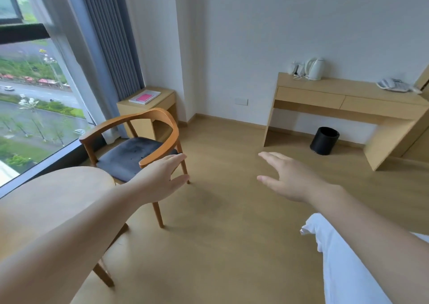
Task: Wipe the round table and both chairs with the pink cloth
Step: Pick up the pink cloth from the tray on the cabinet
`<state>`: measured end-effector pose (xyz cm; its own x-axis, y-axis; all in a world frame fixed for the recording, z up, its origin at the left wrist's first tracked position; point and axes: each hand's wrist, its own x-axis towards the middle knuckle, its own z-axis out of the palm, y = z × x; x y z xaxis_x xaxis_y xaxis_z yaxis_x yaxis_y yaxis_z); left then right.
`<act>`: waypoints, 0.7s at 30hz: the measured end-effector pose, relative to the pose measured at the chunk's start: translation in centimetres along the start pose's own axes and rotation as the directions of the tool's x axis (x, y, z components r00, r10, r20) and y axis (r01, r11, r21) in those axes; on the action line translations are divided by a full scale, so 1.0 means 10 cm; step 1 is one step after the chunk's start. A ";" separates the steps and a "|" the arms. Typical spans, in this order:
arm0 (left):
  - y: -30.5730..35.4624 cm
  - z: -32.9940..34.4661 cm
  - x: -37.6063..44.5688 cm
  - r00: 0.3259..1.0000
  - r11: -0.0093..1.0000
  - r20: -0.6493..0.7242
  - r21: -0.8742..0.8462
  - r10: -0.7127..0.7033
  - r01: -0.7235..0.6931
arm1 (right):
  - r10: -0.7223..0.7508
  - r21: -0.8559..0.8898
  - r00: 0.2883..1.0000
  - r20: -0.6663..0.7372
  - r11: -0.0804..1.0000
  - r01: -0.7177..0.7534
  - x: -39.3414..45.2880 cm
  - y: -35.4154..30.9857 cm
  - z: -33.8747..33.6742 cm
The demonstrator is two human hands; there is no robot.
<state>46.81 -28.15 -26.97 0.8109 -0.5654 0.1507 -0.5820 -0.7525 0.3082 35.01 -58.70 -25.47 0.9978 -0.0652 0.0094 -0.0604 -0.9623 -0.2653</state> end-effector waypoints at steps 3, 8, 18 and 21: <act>0.02 0.11 0.49 0.998 0.998 -0.032 -0.042 -0.049 0.047 | -0.055 0.000 0.998 0.005 0.999 0.055 0.55 0.28 -0.12; 0.06 0.19 1.19 0.988 0.992 -0.095 -0.055 -0.120 0.116 | -0.114 0.012 0.993 0.010 0.993 0.114 1.38 0.70 -0.34; -0.52 0.53 2.17 0.934 0.935 -0.132 -0.177 -0.333 0.308 | -0.188 0.127 0.982 0.021 0.975 0.184 2.91 1.06 -0.23; -0.89 0.69 2.57 0.921 0.920 -0.116 -0.177 -0.371 0.349 | -0.176 0.133 0.983 0.057 0.977 0.168 3.47 1.17 -0.10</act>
<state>72.40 -38.34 -32.35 0.9702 -0.2024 0.1329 -0.2420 -0.8301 0.5025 68.95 -72.48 -27.30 0.9927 0.1207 0.0011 0.1118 -0.9159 -0.3855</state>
